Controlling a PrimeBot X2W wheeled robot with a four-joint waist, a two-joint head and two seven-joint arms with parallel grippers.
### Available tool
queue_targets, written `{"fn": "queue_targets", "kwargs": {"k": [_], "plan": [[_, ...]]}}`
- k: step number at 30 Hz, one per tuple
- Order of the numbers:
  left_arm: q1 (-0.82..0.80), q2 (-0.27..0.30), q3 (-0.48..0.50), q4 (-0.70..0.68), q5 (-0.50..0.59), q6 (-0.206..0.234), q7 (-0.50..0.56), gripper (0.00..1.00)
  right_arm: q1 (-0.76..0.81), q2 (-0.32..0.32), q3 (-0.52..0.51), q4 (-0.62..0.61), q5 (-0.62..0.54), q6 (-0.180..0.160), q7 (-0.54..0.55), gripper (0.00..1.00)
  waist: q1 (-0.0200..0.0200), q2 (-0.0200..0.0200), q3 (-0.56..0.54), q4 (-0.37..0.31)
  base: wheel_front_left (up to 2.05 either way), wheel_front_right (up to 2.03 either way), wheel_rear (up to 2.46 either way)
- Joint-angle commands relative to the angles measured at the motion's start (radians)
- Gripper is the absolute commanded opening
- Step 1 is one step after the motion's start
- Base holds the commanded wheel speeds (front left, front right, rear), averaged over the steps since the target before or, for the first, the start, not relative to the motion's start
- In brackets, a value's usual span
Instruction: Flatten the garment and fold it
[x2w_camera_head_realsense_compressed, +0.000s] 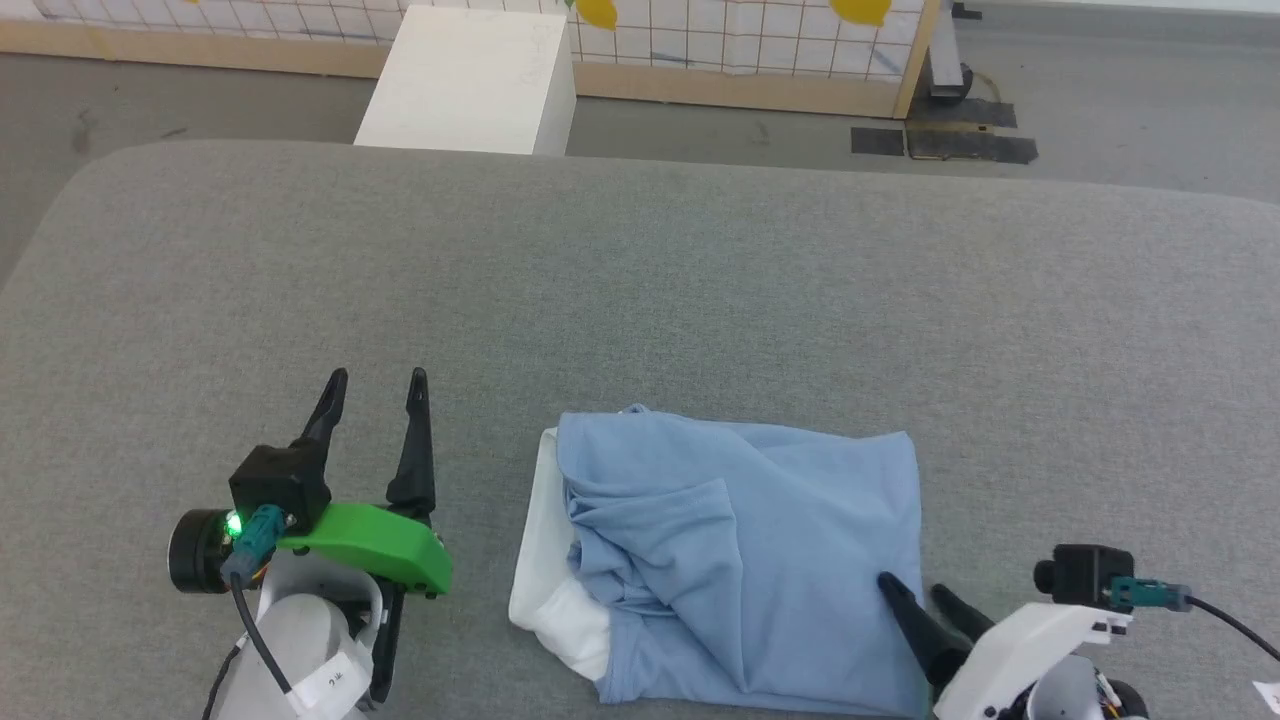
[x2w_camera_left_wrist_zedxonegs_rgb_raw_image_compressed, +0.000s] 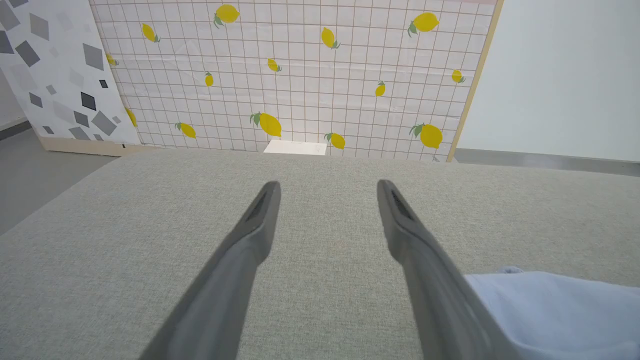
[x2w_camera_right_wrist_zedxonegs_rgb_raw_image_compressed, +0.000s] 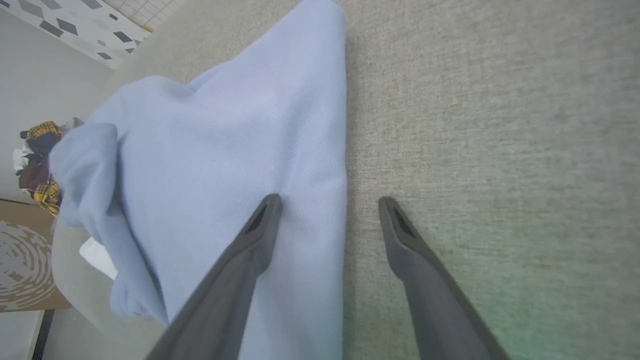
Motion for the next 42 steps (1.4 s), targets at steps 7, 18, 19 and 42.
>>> {"fn": "queue_targets", "kwargs": {"k": [7,18,19,42], "plan": [[0.003,-0.008,0.008,0.001,0.018,-0.010,-0.005,1.00,-0.066,0.000,0.046,0.098,0.048,-0.001,0.105,0.41,0.0000,0.0060,0.010,0.012,0.00,0.00,0.00],[0.027,-0.002,0.044,-0.019,0.019,0.006,-0.005,1.00,-0.192,-0.004,0.118,-0.079,-0.420,-0.001,0.270,0.00,0.0000,0.0060,0.023,-0.065,0.00,0.00,0.00],[0.029,-0.002,0.045,-0.023,0.019,0.006,-0.005,1.00,-0.210,-0.018,0.138,-0.102,-0.466,-0.001,0.287,0.00,0.0000,0.0060,0.026,-0.075,0.00,0.00,0.00],[-0.081,0.065,0.037,-0.165,0.071,0.006,0.032,1.00,-0.631,-0.377,-0.001,0.123,-0.664,-0.001,0.163,0.00,0.0000,0.0060,0.274,-0.414,0.00,0.00,0.00]]}}
